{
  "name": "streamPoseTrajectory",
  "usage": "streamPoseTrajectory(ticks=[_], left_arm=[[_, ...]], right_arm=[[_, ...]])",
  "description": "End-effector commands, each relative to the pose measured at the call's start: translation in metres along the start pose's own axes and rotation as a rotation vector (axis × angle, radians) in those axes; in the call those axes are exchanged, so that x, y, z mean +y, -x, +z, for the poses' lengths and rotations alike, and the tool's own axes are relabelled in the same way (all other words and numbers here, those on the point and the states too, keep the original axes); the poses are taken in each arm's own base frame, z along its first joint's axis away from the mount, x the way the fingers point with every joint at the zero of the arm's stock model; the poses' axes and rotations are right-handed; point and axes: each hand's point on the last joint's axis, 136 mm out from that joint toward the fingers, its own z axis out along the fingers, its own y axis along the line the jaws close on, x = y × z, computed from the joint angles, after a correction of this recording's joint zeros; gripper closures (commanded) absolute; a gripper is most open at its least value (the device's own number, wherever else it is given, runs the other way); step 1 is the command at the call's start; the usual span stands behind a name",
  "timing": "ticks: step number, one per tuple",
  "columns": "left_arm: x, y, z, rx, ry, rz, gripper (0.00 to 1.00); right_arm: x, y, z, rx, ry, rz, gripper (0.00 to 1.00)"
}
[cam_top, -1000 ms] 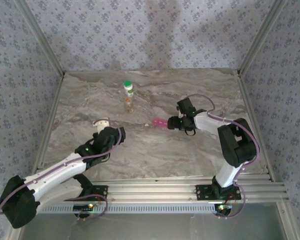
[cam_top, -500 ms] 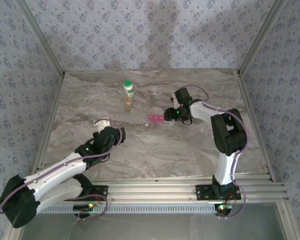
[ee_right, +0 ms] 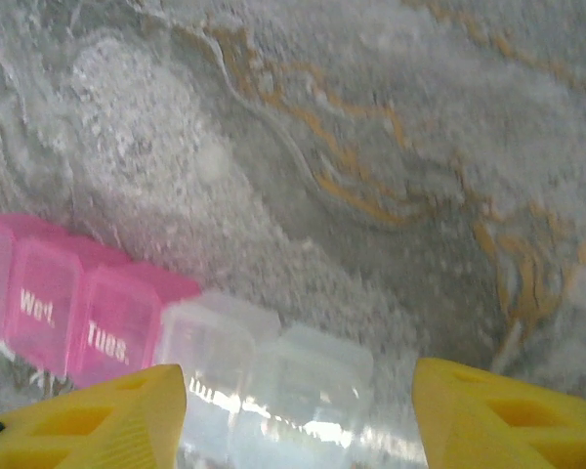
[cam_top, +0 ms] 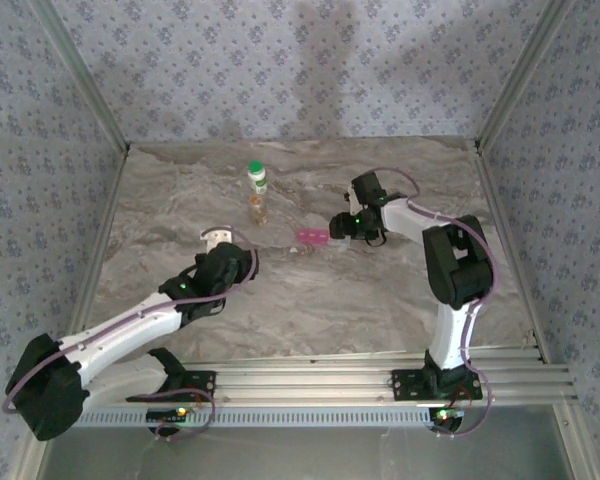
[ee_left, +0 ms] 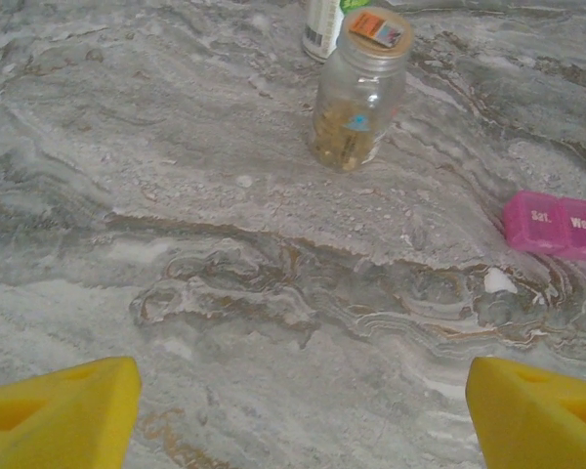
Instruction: Sort the pills into containers
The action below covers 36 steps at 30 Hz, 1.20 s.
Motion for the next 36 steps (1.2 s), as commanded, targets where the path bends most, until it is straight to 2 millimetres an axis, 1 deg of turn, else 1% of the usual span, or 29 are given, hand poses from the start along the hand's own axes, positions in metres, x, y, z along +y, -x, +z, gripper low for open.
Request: streamPoseTrajectory(ticks=[1,2,5,9,14,17,19,22,25,30,34,36], left_arm=[[-0.014,0.016,0.002,-0.023,-0.034,0.005,0.14],[-0.016,0.016,0.003,-0.018,-0.037,0.007,0.14],[-0.022,0.015,0.008,-0.001,-0.047,0.01,0.14],[-0.027,0.015,0.013,0.013,-0.047,0.022,0.15],[-0.032,0.021,0.015,0.005,-0.05,0.079,0.14],[-0.037,0.028,0.017,-0.005,-0.051,0.137,0.14],[-0.042,0.031,0.021,-0.001,-0.058,0.171,0.14],[-0.05,0.031,0.027,0.015,-0.086,0.207,0.14],[-0.055,0.032,0.034,0.03,-0.109,0.222,0.14],[-0.066,0.03,0.043,0.072,-0.129,0.324,0.14],[-0.073,0.03,0.052,0.097,-0.154,0.4,0.13],[-0.076,0.032,0.055,0.111,-0.182,0.414,0.13]], right_arm=[[0.005,0.006,-0.017,-0.055,0.019,0.051,0.35],[0.0,-0.006,-0.011,-0.031,0.012,0.06,0.35],[-0.001,-0.011,-0.006,-0.033,0.023,0.07,0.35],[0.007,-0.014,0.004,-0.02,0.073,0.072,0.36],[0.012,-0.008,0.009,-0.021,0.085,0.031,0.41],[0.007,-0.006,0.012,-0.004,0.072,0.016,0.44],[0.007,0.005,0.011,-0.015,0.072,0.011,0.45],[0.005,0.007,0.016,-0.004,0.076,0.011,0.48],[0.004,0.009,0.021,0.009,0.077,-0.003,0.48],[0.002,0.013,0.026,0.027,0.069,-0.029,0.46],[0.006,0.016,0.025,0.024,0.094,-0.039,0.42],[0.009,0.019,0.024,0.014,0.125,-0.035,0.41]])
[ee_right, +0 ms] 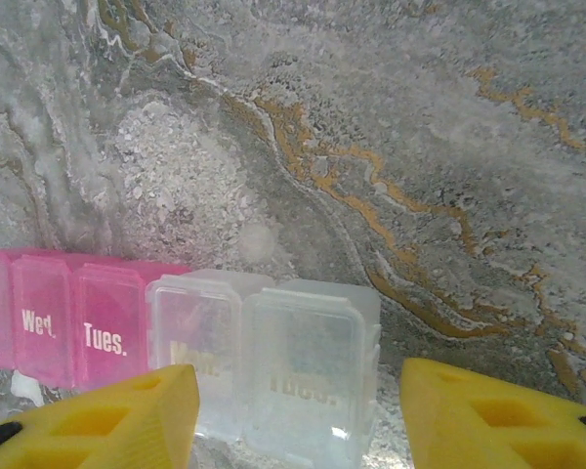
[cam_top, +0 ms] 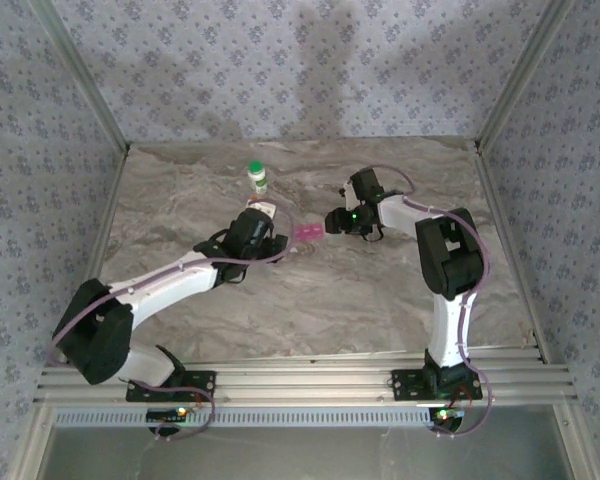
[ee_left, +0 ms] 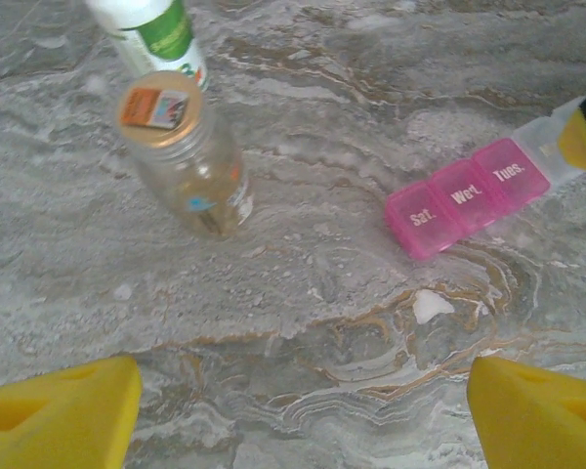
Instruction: Sort the pills into containers
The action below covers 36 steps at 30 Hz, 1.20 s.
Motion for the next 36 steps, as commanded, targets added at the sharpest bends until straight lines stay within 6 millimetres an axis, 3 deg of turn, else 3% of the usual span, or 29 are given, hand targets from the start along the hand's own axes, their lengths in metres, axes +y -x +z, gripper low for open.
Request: streamPoseTrajectory(ticks=[1,10,26,36], left_arm=[[-0.006,0.013,0.002,0.009,-0.072,0.063,0.13],[-0.015,0.017,0.022,0.086,-0.125,0.109,0.14],[-0.031,0.012,0.04,0.149,-0.189,0.203,0.2],[-0.034,0.013,0.056,0.188,-0.186,0.29,0.22]], right_arm=[[0.001,-0.001,0.001,0.024,0.04,0.002,0.41],[0.006,0.009,-0.007,-0.009,0.069,-0.007,0.37],[0.002,0.015,0.006,-0.002,0.061,-0.021,0.41],[-0.003,0.001,0.016,0.043,0.038,-0.022,0.47]])
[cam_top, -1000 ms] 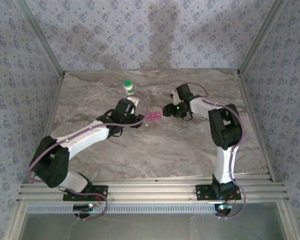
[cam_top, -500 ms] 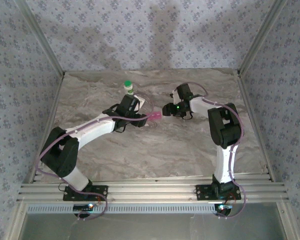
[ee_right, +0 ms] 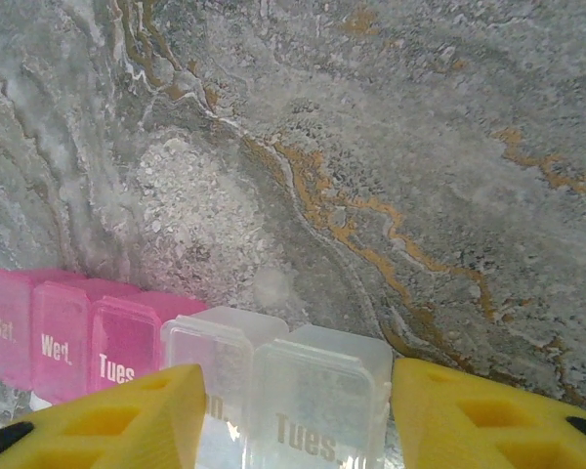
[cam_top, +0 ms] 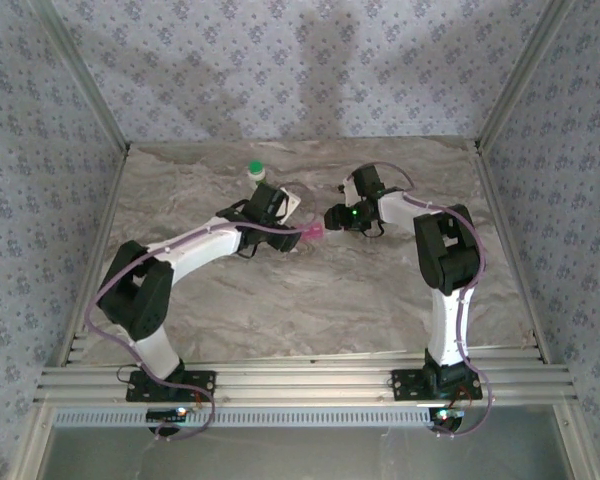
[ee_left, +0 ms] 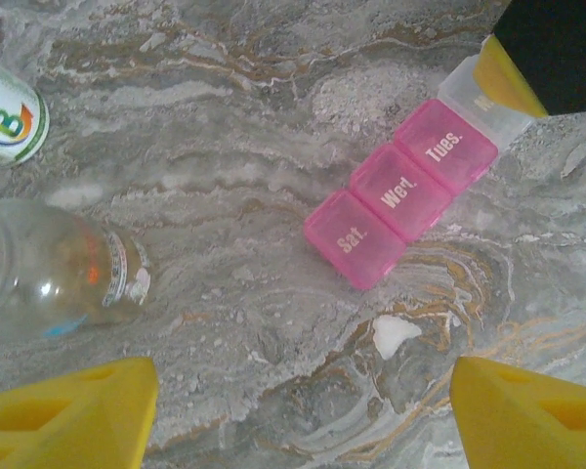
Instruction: Sort the pills into containers
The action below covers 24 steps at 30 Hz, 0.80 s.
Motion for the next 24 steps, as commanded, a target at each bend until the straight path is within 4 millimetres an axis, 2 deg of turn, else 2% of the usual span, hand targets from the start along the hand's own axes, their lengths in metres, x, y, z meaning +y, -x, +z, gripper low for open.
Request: streamPoseTrajectory(ticks=[1,5,12,20,24], left_arm=[[-0.005,0.004,0.004,0.016,-0.027,0.069,0.21],[-0.024,0.004,0.017,0.007,-0.113,0.225,0.24],[-0.039,0.009,0.031,0.009,-0.202,0.416,0.29],[-0.026,-0.005,0.054,0.141,-0.233,0.507,0.32],[-0.028,-0.012,0.058,0.162,-0.283,0.526,0.33]], right_arm=[[-0.006,-0.011,0.01,0.048,-0.016,-0.003,0.47],[-0.008,-0.014,0.013,0.059,-0.014,-0.001,0.48],[-0.006,-0.016,0.014,0.071,0.0,-0.007,0.49],[-0.005,-0.018,0.012,0.08,0.019,-0.014,0.5],[-0.005,-0.018,0.013,0.083,0.023,-0.016,0.5]])
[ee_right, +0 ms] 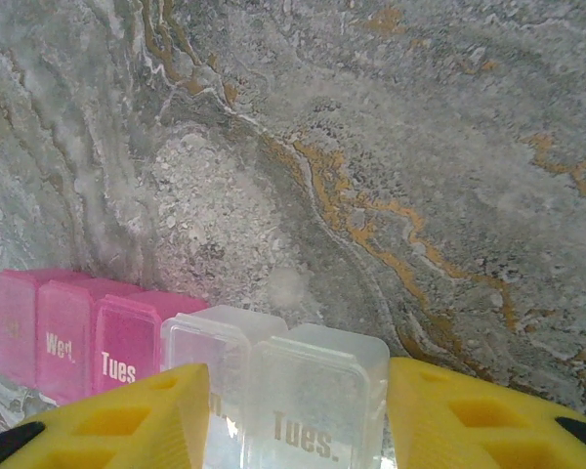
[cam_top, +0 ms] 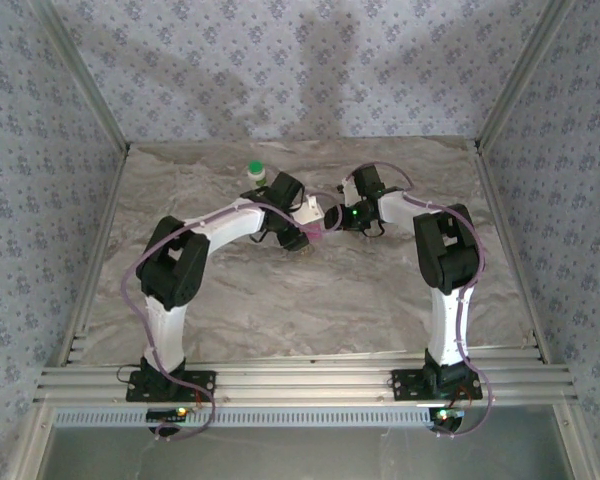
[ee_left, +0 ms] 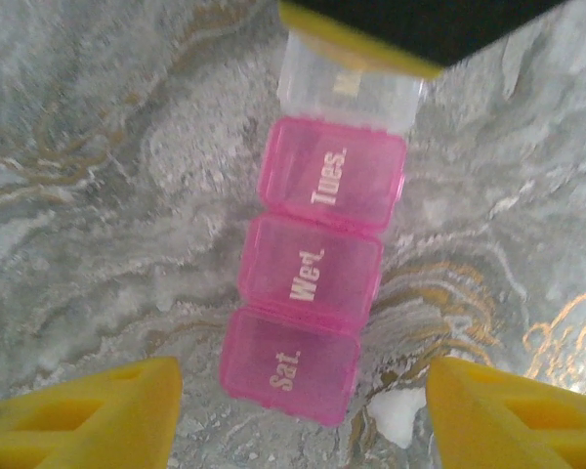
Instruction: Sort the pills into containers
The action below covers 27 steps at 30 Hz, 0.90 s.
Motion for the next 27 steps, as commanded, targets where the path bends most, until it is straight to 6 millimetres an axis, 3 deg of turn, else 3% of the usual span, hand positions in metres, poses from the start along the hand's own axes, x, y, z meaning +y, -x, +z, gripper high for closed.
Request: streamPoseTrajectory(ticks=[1,9,17,24,27], left_arm=[[-0.008,-0.01,0.003,0.037,-0.073,0.051,0.33],[-0.005,-0.012,0.014,0.066,-0.089,0.056,0.34],[-0.012,-0.019,0.023,0.119,-0.167,0.035,0.46],[-0.021,-0.025,0.012,0.126,-0.22,0.015,0.51],[-0.022,-0.024,0.007,0.116,-0.243,-0.011,0.6]], right_arm=[[-0.009,-0.018,0.011,0.074,-0.008,0.007,0.5],[-0.01,-0.019,0.014,0.084,-0.005,0.006,0.5],[-0.012,-0.02,0.014,0.09,-0.02,-0.001,0.5],[-0.019,-0.02,0.014,0.094,-0.053,-0.004,0.51],[-0.023,-0.02,0.014,0.093,-0.075,-0.002,0.51]])
